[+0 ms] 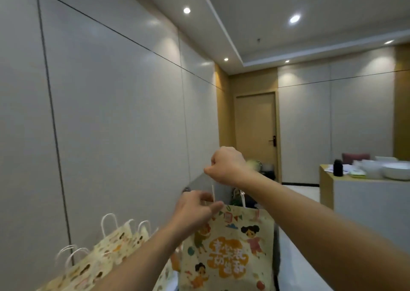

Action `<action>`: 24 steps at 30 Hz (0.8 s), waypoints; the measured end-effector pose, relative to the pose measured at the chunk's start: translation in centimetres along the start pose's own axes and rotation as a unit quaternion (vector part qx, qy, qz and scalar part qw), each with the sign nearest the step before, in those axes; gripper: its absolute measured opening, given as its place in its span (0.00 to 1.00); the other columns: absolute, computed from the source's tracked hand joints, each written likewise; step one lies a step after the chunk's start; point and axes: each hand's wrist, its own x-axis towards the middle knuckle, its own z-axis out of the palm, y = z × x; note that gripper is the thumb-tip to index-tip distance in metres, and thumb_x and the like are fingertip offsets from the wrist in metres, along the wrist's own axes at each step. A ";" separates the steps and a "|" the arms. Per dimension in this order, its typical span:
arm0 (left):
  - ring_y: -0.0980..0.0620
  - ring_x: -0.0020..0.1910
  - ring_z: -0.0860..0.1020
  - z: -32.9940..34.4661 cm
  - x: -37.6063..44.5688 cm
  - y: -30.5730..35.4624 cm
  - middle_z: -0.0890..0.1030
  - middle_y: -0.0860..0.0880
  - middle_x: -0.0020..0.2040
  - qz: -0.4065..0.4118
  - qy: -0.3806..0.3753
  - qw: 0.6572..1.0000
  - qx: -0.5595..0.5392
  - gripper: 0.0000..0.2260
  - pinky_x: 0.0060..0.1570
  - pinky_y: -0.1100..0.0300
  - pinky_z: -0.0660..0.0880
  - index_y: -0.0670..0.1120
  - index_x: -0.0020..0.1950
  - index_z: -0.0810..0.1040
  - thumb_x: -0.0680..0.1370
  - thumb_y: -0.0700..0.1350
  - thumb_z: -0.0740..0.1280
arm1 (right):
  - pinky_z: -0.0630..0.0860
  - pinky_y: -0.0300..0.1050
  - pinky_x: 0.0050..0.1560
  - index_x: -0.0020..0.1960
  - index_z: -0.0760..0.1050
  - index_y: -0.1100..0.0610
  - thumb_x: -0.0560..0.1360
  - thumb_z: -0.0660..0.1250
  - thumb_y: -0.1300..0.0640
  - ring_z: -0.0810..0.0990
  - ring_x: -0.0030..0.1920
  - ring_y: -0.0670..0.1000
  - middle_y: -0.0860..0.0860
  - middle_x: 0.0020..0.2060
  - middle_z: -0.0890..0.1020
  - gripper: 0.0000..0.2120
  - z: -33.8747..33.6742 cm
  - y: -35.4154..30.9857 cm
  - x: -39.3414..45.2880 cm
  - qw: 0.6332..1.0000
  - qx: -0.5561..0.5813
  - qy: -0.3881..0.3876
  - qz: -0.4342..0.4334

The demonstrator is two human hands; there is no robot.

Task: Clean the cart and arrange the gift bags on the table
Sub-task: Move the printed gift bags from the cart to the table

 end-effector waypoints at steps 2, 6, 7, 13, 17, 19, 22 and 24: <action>0.59 0.34 0.82 4.1 1.2 4.0 0.84 0.54 0.37 0.020 -0.013 1.000 -0.008 0.18 0.36 0.63 0.80 0.53 0.42 0.82 0.76 0.67 0.68 | 0.72 0.46 0.36 0.29 0.72 0.58 0.73 0.68 0.53 0.75 0.35 0.55 0.54 0.31 0.76 0.16 -2.3 4.9 -1.7 0.999 0.008 0.018 0.037; 0.56 0.33 0.83 12.7 3.2 11.6 0.85 0.52 0.36 0.061 -0.063 0.996 -0.021 0.24 0.43 0.53 0.83 0.50 0.41 0.83 0.73 0.71 0.67 | 0.71 0.46 0.32 0.29 0.72 0.56 0.73 0.69 0.55 0.72 0.30 0.51 0.51 0.28 0.73 0.16 -6.5 14.6 -5.2 0.993 0.017 0.050 0.106; 0.56 0.33 0.83 14.7 3.4 13.7 0.85 0.52 0.36 0.074 -0.079 0.994 -0.027 0.24 0.42 0.54 0.83 0.50 0.41 0.84 0.73 0.70 0.67 | 0.70 0.45 0.31 0.29 0.73 0.56 0.73 0.69 0.55 0.71 0.29 0.51 0.50 0.28 0.73 0.15 -7.6 16.9 -6.2 0.991 0.012 0.056 0.120; 0.56 0.35 0.84 26.4 4.1 24.9 0.85 0.52 0.38 0.146 -0.201 0.967 -0.052 0.21 0.41 0.58 0.83 0.50 0.42 0.83 0.75 0.67 0.68 | 0.76 0.49 0.33 0.29 0.75 0.59 0.73 0.70 0.57 0.74 0.31 0.50 0.51 0.27 0.75 0.14 -14.4 29.2 -13.0 0.971 -0.066 0.090 0.211; 0.57 0.35 0.83 34.1 3.1 32.1 0.84 0.53 0.38 0.209 -0.258 0.941 -0.059 0.20 0.38 0.61 0.80 0.51 0.43 0.82 0.75 0.68 0.67 | 0.71 0.42 0.31 0.31 0.75 0.59 0.73 0.70 0.57 0.74 0.31 0.49 0.51 0.27 0.74 0.13 -18.1 37.0 -18.4 0.945 -0.092 0.107 0.296; 0.57 0.33 0.83 37.8 2.3 35.6 0.84 0.53 0.38 0.238 -0.277 0.929 -0.062 0.21 0.33 0.64 0.76 0.51 0.43 0.82 0.76 0.68 0.66 | 0.68 0.42 0.30 0.31 0.74 0.57 0.73 0.70 0.55 0.71 0.29 0.48 0.50 0.26 0.73 0.14 -20.3 40.5 -21.2 0.928 -0.116 0.113 0.336; 0.56 0.33 0.83 43.2 1.1 40.5 0.84 0.52 0.37 0.291 -0.300 0.907 -0.058 0.23 0.35 0.60 0.80 0.51 0.43 0.82 0.76 0.70 0.64 | 0.64 0.43 0.29 0.26 0.65 0.55 0.73 0.70 0.56 0.65 0.26 0.49 0.49 0.23 0.66 0.21 -23.3 45.2 -25.3 0.898 -0.139 0.130 0.397; 0.55 0.34 0.82 47.0 0.2 43.7 0.83 0.51 0.37 0.327 -0.320 0.887 -0.058 0.25 0.39 0.56 0.81 0.50 0.42 0.82 0.76 0.71 0.63 | 0.65 0.44 0.30 0.24 0.63 0.57 0.73 0.69 0.56 0.65 0.26 0.51 0.50 0.21 0.64 0.22 -24.9 48.3 -28.0 0.874 -0.146 0.144 0.440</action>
